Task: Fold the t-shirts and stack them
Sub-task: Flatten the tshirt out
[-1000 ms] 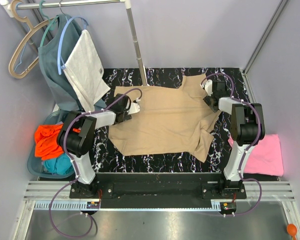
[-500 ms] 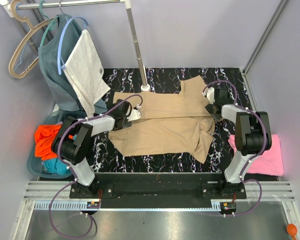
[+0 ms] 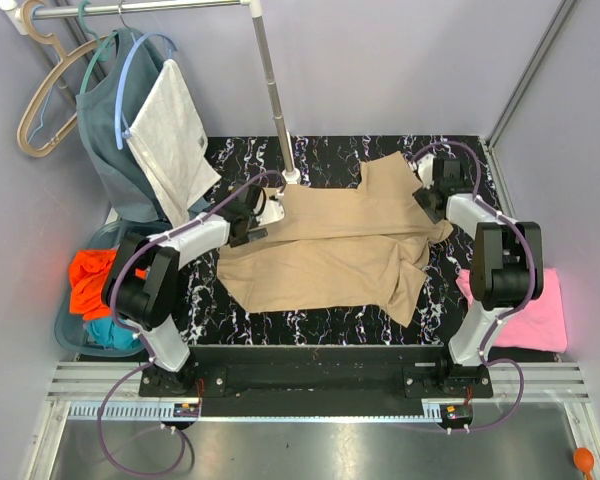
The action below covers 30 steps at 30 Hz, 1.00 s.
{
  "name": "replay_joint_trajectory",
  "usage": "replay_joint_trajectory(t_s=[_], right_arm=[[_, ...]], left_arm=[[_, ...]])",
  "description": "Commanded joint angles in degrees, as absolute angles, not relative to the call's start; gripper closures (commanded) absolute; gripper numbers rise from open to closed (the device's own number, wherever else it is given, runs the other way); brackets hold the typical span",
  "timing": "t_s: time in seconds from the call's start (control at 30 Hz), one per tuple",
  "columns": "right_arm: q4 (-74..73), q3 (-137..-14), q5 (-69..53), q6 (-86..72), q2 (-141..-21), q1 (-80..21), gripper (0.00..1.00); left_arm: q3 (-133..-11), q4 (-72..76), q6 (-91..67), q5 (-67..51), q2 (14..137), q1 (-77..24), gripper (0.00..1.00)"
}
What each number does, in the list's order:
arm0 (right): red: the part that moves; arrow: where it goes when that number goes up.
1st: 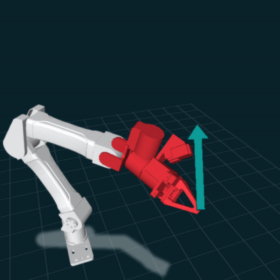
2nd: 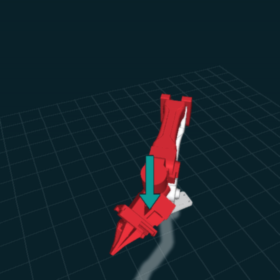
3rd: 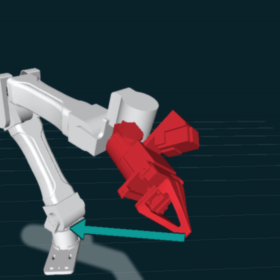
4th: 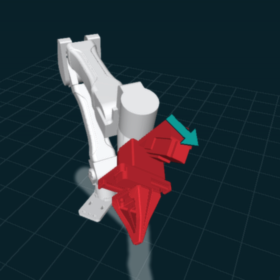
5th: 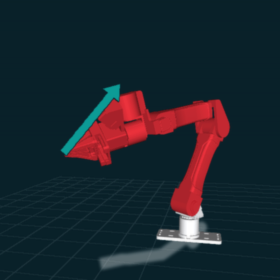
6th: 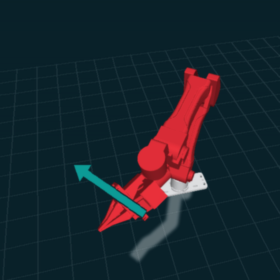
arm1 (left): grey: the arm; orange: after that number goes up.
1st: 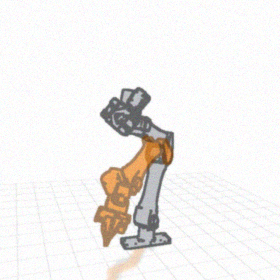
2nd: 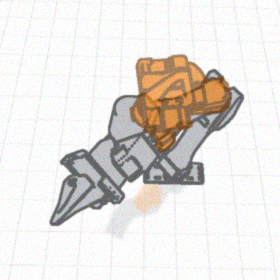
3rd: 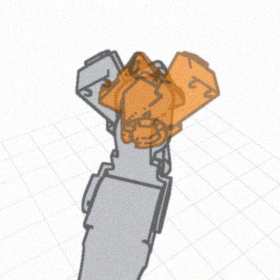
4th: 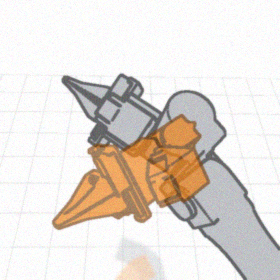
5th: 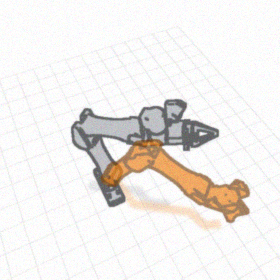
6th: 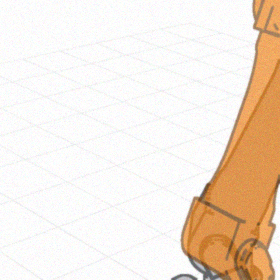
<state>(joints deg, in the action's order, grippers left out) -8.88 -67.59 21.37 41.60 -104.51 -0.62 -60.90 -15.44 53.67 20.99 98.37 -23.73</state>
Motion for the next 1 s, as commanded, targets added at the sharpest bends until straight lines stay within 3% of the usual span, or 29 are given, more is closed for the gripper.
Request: replay_joint_trajectory(t_s=[0.0, 0.57, 0.97], right_arm=[[-9.75, -74.96, 19.61, 38.33, -105.03, -0.35, 0.05], [-11.60, -98.86, 15.03, 32.26, -126.64, -0.61, 0.05], [-11.25, -102.57, 17.13, 34.98, -134.47, -1.76, 0.06]], left_arm=[[-67.84, -14.68, 52.12, 19.51, 98.78, -23.38, 0.01], [-84.37, -9.32, 53.70, 17.93, 118.91, -19.34, 0.01], [-85.43, -9.14, 57.30, 19.16, 123.48, -18.28, 0.01]])
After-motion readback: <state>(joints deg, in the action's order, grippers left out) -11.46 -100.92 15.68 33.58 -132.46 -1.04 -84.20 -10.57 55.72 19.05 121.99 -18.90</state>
